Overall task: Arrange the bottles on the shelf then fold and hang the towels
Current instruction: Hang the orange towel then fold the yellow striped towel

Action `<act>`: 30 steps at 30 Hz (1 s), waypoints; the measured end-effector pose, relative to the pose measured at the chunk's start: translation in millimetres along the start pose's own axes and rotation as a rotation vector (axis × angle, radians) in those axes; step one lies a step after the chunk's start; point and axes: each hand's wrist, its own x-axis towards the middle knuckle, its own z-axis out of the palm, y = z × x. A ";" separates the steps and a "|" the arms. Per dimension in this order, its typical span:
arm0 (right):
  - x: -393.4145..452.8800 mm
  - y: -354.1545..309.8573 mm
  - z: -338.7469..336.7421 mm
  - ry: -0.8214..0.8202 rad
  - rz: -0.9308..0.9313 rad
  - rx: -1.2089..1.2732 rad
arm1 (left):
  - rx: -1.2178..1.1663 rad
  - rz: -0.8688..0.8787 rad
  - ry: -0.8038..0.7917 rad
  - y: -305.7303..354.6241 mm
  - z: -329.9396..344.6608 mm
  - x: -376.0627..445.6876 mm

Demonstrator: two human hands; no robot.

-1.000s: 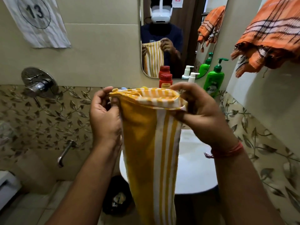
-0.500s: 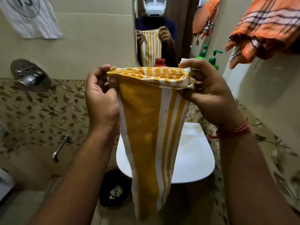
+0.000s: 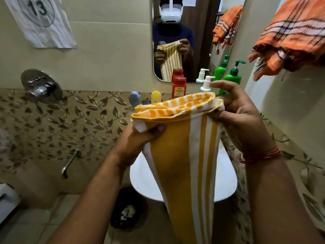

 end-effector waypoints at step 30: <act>-90.3 106.4 10.4 0.106 0.555 0.181 | -0.526 -0.206 0.088 -34.1 22.1 -31.4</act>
